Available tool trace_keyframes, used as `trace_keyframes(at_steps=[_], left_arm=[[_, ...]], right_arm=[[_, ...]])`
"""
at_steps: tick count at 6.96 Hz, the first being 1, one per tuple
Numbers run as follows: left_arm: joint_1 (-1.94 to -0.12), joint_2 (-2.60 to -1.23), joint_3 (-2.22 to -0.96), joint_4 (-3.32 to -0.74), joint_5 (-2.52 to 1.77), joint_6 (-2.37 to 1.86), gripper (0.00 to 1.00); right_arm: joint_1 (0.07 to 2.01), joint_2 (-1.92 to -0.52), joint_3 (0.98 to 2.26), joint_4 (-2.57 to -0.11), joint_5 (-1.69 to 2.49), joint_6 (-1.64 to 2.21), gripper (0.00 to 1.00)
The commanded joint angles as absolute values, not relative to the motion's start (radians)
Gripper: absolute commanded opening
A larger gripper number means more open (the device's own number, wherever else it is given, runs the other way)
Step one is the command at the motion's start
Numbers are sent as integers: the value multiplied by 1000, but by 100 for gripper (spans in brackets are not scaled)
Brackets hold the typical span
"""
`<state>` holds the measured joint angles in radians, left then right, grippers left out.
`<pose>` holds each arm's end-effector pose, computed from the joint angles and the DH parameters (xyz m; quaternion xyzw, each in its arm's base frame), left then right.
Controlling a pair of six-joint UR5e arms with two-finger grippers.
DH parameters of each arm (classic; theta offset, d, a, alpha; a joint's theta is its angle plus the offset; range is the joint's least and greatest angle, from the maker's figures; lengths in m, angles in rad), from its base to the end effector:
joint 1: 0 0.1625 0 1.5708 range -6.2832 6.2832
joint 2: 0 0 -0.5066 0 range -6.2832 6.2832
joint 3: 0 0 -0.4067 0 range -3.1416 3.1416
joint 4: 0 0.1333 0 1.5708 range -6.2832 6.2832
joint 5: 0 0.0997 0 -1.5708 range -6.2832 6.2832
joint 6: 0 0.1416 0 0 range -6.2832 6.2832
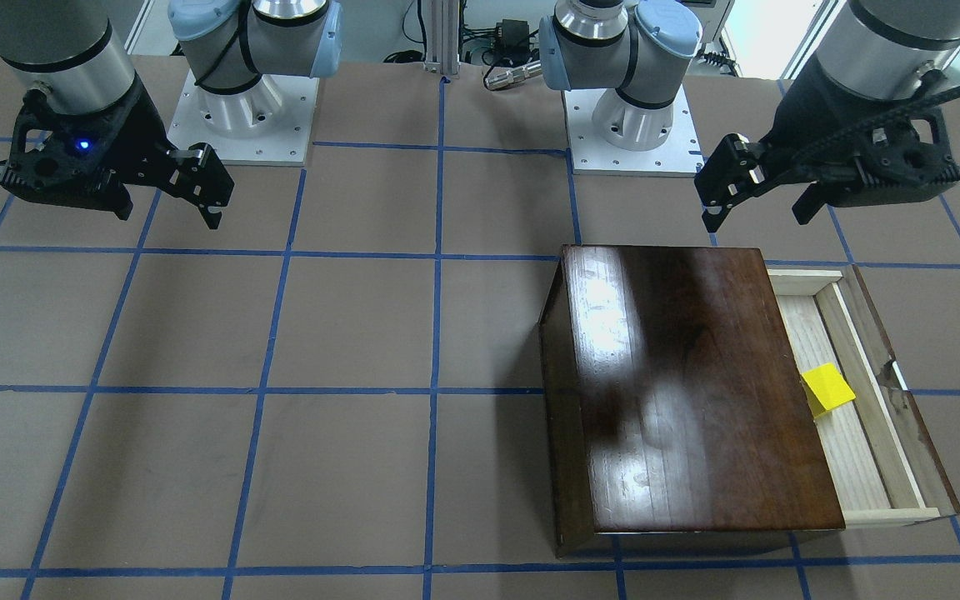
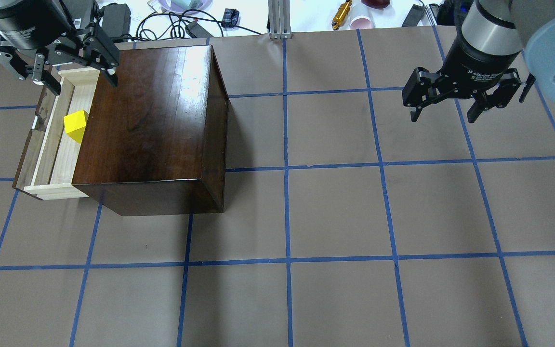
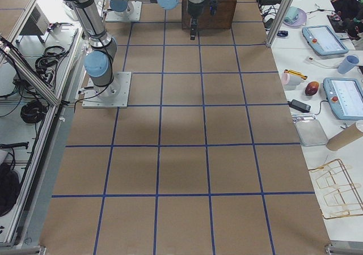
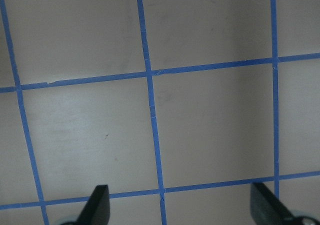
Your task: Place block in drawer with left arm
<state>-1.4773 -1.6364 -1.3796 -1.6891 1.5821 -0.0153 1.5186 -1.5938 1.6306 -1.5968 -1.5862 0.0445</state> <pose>-0.0810 -0.5474 0.5781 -0.0544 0.9985 -0.0034 0.0058 0.1052 -0.4991 0.5114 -0.0483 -0.9988 -0.0054 0.0077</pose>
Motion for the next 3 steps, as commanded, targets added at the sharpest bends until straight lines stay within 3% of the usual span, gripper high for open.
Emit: trace_keyframes(at_steps=[1, 3], left_arm=[[-1535, -1647, -1390, -1684, 1582, -5, 100], [-1557, -1670, -1387, -1675, 1583, -2, 100]], right_arm=[[1519, -1594, 1632, -1597, -1586, 44, 100], [1519, -1594, 1631, -1597, -1586, 44, 100]])
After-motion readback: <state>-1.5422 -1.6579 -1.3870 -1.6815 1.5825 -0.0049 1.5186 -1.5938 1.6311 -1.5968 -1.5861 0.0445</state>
